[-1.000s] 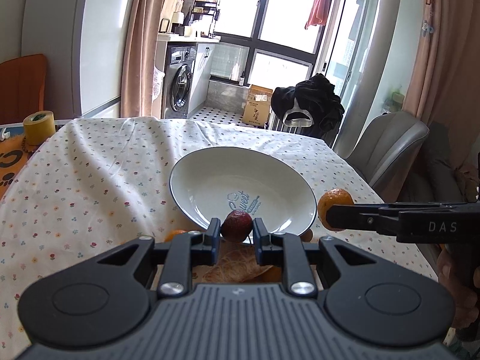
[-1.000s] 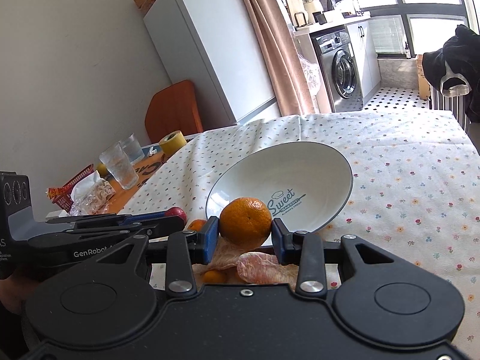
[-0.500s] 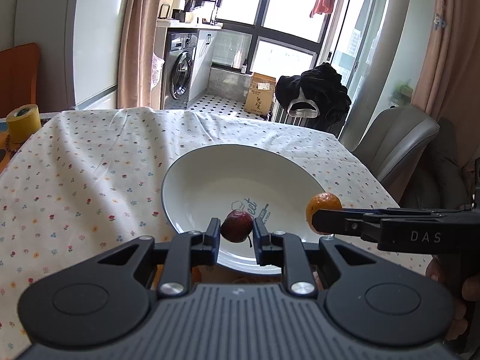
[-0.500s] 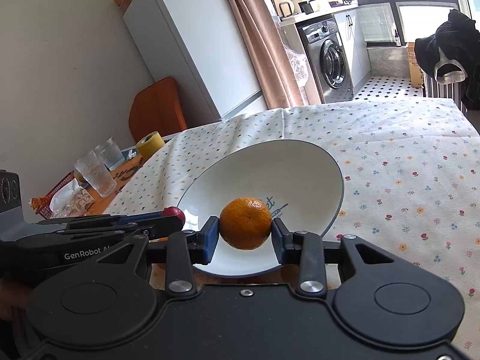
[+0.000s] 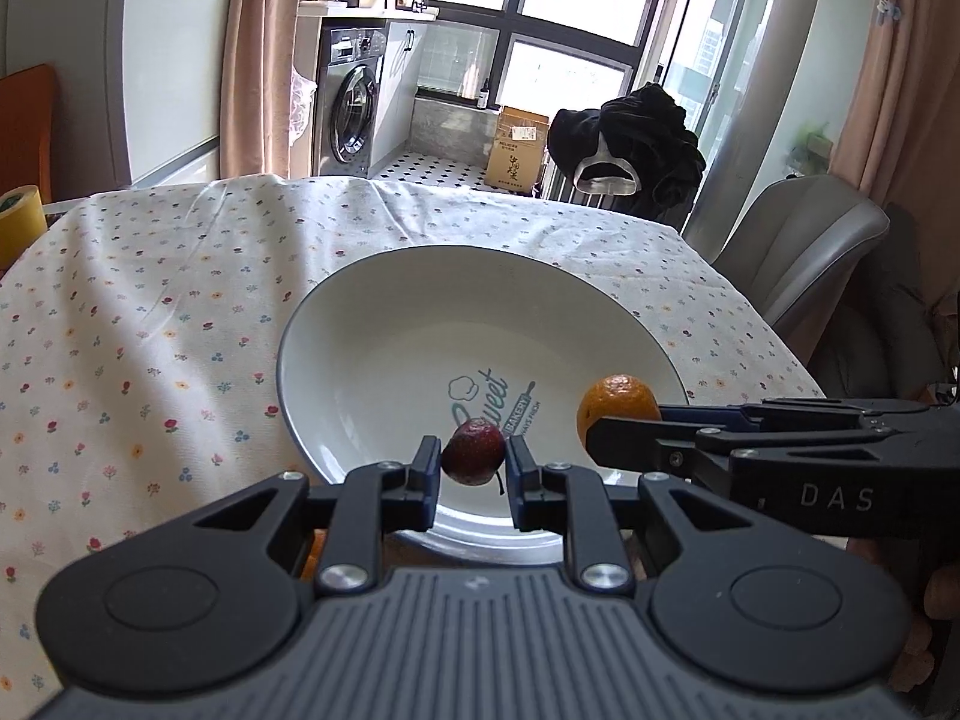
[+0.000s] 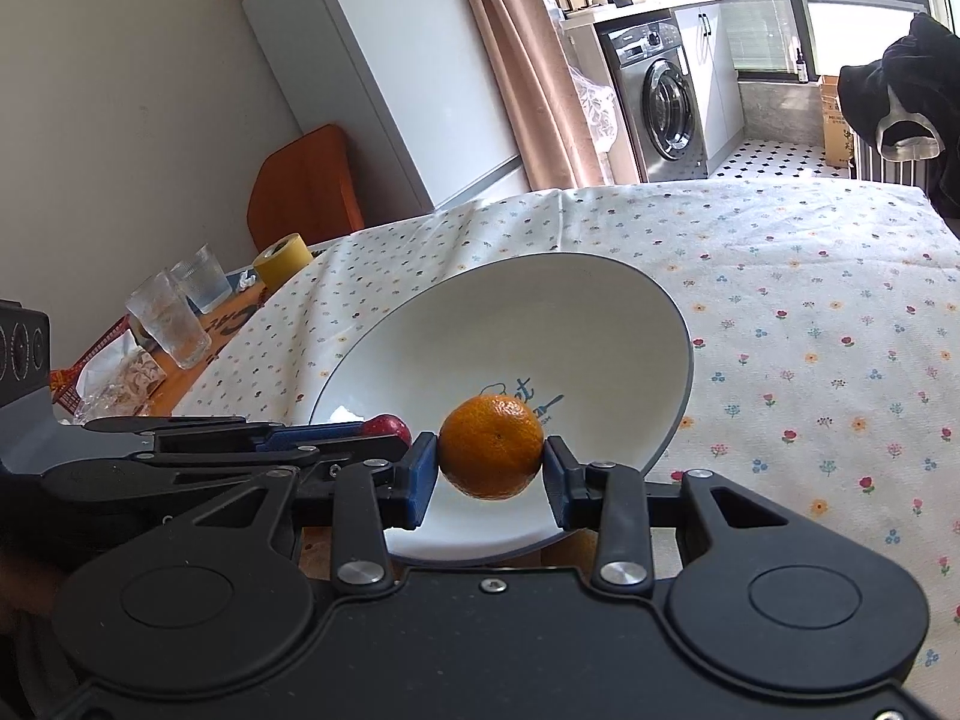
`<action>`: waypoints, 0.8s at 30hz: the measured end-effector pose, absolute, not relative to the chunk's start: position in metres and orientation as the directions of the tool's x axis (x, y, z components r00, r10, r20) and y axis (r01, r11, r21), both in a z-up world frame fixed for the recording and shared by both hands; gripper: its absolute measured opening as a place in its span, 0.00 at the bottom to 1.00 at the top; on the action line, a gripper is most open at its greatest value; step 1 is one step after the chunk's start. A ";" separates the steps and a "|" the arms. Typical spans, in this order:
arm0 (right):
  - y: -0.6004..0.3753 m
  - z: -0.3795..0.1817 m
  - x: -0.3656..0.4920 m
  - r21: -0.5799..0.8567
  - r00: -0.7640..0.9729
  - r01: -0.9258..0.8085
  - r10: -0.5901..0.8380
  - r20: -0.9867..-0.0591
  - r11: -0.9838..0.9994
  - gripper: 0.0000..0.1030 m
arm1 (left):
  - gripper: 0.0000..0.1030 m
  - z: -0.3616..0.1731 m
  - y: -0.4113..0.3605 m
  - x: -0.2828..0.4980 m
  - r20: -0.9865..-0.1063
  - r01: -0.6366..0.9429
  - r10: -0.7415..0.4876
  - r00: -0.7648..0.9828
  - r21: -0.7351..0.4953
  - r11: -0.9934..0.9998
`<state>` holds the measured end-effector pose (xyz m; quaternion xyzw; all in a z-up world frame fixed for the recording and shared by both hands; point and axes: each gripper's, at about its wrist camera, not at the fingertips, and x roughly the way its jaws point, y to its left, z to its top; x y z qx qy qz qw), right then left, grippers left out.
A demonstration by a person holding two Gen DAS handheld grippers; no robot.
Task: Organize fruits
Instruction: 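Carry the orange with the right gripper while the left carries the plum into the white bowl, releasing both, then withdraw both open grippers from the bowl back toward the fruit pile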
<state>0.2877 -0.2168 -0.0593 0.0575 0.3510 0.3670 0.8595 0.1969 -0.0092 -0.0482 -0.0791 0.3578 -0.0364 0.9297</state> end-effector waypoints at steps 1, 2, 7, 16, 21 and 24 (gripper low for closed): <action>-0.217 -0.059 0.287 0.354 0.487 -0.590 0.670 -0.561 0.726 0.35 | 0.20 -0.050 -0.010 0.198 -0.666 0.012 -0.124 0.736 -0.170 0.985; -0.218 -0.059 0.287 0.351 0.490 -0.588 0.667 -0.562 0.728 0.35 | 0.20 -0.051 -0.011 0.199 -0.672 0.009 -0.121 0.730 -0.168 0.986; -0.216 -0.060 0.288 0.344 0.502 -0.579 0.655 -0.565 0.739 0.35 | 0.20 -0.056 -0.011 0.202 -0.699 -0.012 -0.109 0.707 -0.166 0.986; -0.211 -0.064 0.289 0.339 0.496 -0.563 0.636 -0.591 0.754 0.37 | 0.24 -0.041 -0.003 0.189 -0.678 -0.036 -0.088 0.729 -0.166 0.985; -0.215 -0.053 0.280 0.335 0.516 -0.564 0.639 -0.570 0.755 0.39 | 0.26 -0.028 0.001 0.175 -0.661 -0.053 -0.083 0.746 -0.183 0.982; -0.221 -0.044 0.273 0.326 0.535 -0.565 0.637 -0.555 0.758 0.45 | 0.42 -0.019 0.004 0.164 -0.646 -0.067 -0.071 0.760 -0.187 0.980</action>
